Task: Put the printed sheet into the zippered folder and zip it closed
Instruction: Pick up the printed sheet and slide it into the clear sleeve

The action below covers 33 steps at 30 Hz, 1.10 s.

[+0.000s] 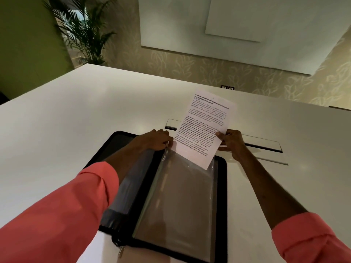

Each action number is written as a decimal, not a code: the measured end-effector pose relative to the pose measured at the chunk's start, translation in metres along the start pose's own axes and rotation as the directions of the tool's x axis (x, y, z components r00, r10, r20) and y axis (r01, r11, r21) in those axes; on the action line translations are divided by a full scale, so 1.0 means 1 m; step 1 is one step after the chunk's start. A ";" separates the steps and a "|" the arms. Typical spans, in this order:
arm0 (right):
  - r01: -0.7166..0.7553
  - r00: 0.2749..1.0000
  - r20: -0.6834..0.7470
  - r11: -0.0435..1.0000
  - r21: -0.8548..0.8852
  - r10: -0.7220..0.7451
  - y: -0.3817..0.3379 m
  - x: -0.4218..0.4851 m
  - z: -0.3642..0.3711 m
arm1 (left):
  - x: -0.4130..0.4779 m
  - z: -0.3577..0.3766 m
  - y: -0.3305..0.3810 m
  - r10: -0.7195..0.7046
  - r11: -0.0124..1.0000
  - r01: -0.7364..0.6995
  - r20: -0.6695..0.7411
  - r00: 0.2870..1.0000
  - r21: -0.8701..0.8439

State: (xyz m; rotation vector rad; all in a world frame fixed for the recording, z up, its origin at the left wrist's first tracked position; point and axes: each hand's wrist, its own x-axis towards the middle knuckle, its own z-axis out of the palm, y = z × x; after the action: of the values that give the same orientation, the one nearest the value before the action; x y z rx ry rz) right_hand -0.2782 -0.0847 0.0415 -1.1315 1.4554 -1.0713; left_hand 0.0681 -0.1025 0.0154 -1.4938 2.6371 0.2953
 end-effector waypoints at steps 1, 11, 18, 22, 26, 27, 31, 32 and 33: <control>-0.001 1.000 0.002 1.000 -0.003 0.001 0.000 0.000 0.000 | 0.000 0.002 -0.001 0.007 1.000 -0.007 -0.012 1.000 0.021; 0.008 0.998 0.057 0.999 -0.048 -0.005 -0.005 0.014 -0.007 | 0.001 0.013 -0.012 0.028 0.994 -0.038 -0.095 0.995 -0.099; -0.034 0.979 0.189 0.980 -0.196 0.072 -0.005 0.035 -0.006 | -0.002 0.016 -0.005 -0.013 0.989 -0.003 -0.110 0.994 -0.147; -0.044 0.966 0.237 0.966 -0.253 0.106 -0.001 0.041 0.005 | -0.008 0.027 0.004 -0.017 0.998 -0.004 -0.313 0.950 -0.065; -0.045 0.963 0.248 0.971 -0.236 0.105 0.007 0.042 0.012 | -0.008 0.031 0.029 0.093 0.994 -0.108 -0.434 0.896 -0.010; -0.039 0.964 0.246 0.971 -0.237 0.099 0.009 0.041 0.013 | -0.007 0.033 0.035 0.146 0.988 -0.154 -0.408 0.901 0.014; 0.010 0.971 0.235 0.974 -0.225 0.045 0.016 0.037 0.016 | 0.002 0.044 0.058 0.206 0.978 -0.203 -0.292 0.934 0.041; 0.022 0.972 0.233 0.976 -0.217 0.030 0.018 0.035 0.016 | 0.003 0.044 0.062 0.191 0.981 -0.190 -0.284 0.939 0.034; 0.028 0.973 0.230 0.976 -0.214 0.022 0.021 0.034 0.015 | 0.005 0.042 0.066 0.180 0.983 -0.180 -0.279 0.944 0.023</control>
State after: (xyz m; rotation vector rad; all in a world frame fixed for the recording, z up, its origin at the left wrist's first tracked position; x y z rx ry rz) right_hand -0.2695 -0.1157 0.0126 -1.3644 1.4064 -0.7654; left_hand 0.0085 -0.0649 -0.0190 -1.3878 3.0029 0.1055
